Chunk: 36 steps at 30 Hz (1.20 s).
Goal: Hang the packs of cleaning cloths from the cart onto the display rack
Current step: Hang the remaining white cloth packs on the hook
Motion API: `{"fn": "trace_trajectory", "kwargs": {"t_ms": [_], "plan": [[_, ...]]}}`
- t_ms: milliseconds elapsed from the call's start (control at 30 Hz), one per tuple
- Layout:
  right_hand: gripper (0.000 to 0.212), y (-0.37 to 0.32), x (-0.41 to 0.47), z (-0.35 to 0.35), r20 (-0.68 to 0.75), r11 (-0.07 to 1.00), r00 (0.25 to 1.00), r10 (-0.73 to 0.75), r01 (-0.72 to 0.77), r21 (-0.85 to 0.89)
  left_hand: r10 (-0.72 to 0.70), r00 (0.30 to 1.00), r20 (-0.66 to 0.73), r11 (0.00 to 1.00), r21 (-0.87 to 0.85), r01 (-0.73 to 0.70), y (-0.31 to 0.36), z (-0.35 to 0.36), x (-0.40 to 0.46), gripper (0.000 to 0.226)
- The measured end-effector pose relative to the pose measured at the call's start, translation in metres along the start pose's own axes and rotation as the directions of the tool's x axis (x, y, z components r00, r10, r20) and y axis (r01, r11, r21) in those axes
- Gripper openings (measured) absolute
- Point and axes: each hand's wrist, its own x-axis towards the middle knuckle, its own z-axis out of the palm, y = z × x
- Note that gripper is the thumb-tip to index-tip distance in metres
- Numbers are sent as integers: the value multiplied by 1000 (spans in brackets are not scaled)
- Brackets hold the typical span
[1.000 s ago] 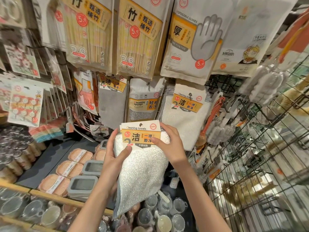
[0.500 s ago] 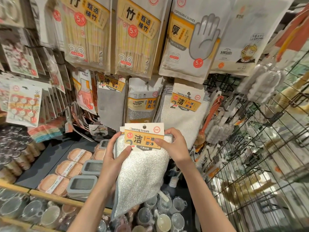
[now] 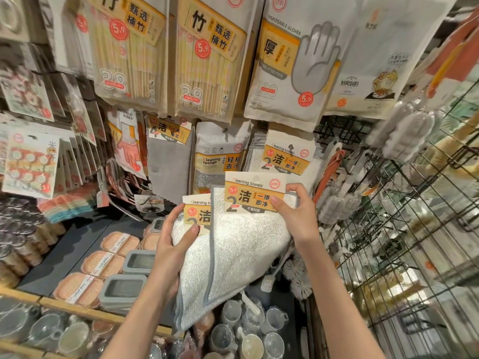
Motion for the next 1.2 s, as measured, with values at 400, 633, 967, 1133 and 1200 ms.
{"fn": "trace_trajectory", "kwargs": {"t_ms": [400, 633, 967, 1133, 1200], "plan": [[25, -4, 41, -34, -194, 997, 981, -16, 30, 69, 21, 1000, 16, 1000, -4, -21, 1, 6, 13, 45], [24, 3, 64, -38, -269, 999, 963, 31, -22, 37, 16, 1000, 22, 1000, -20, -16, 2, 7, 16, 48], [23, 2, 87, -26, -369, 998, 928, 44, -60, -31, 10, 1000, 4, 999, -46, -10, 3, 3, 18, 52], [34, 4, 96, -24, -398, 981, 917, 17, -92, -172, 14, 1000, -25, 999, -50, -15, 2, 0, 20, 50], [35, 5, 101, -23, -402, 976, 915, 25, -110, -188, 9, 999, -36, 999, -41, -11, 2, -1, 20, 48]]}}
